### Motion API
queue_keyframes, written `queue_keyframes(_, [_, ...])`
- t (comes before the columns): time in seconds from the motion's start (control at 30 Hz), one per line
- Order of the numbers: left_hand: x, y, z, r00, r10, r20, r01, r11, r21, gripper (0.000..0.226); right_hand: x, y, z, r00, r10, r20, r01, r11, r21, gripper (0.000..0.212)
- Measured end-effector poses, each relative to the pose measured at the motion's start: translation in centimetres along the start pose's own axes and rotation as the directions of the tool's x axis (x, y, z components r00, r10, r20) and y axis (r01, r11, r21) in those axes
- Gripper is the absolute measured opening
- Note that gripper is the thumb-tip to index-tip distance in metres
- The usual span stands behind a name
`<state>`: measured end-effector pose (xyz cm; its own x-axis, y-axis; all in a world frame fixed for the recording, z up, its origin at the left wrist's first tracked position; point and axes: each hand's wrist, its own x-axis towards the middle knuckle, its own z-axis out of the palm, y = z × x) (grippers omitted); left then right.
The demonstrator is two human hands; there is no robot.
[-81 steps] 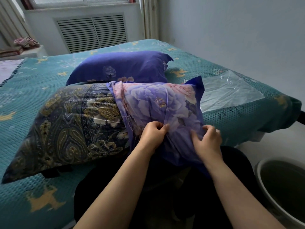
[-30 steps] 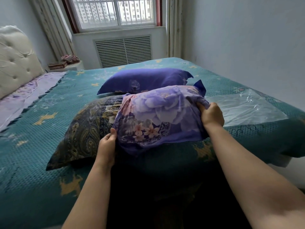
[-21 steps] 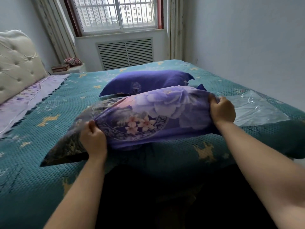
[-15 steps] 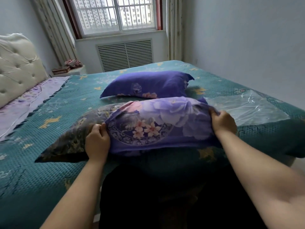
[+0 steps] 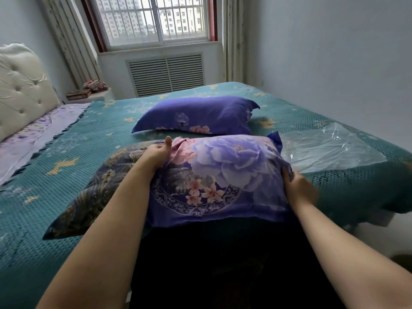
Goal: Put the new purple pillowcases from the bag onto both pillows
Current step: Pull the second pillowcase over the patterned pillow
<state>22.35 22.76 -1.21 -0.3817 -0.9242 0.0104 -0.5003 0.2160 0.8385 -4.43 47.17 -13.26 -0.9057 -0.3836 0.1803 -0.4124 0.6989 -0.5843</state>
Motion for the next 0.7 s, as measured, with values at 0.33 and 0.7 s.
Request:
queue_keyframes(0.33, [0.3, -4.5, -1.9, 0.903, -0.052, -0.426, 0.029, 0.998, -0.06, 0.023, 0.7, 1.9, -0.3, 0.999, 0.022, 0.027, -0.018, 0.99, -0.136, 0.064])
queue_keyframes(0.7, [1.6, -3.2, -2.2, 0.849, 0.081, -0.523, -0.078, 0.997, 0.028, 0.035, 0.2, 3.1, 0.0, 0.996, 0.082, 0.031, -0.078, 0.988, -0.135, 0.061])
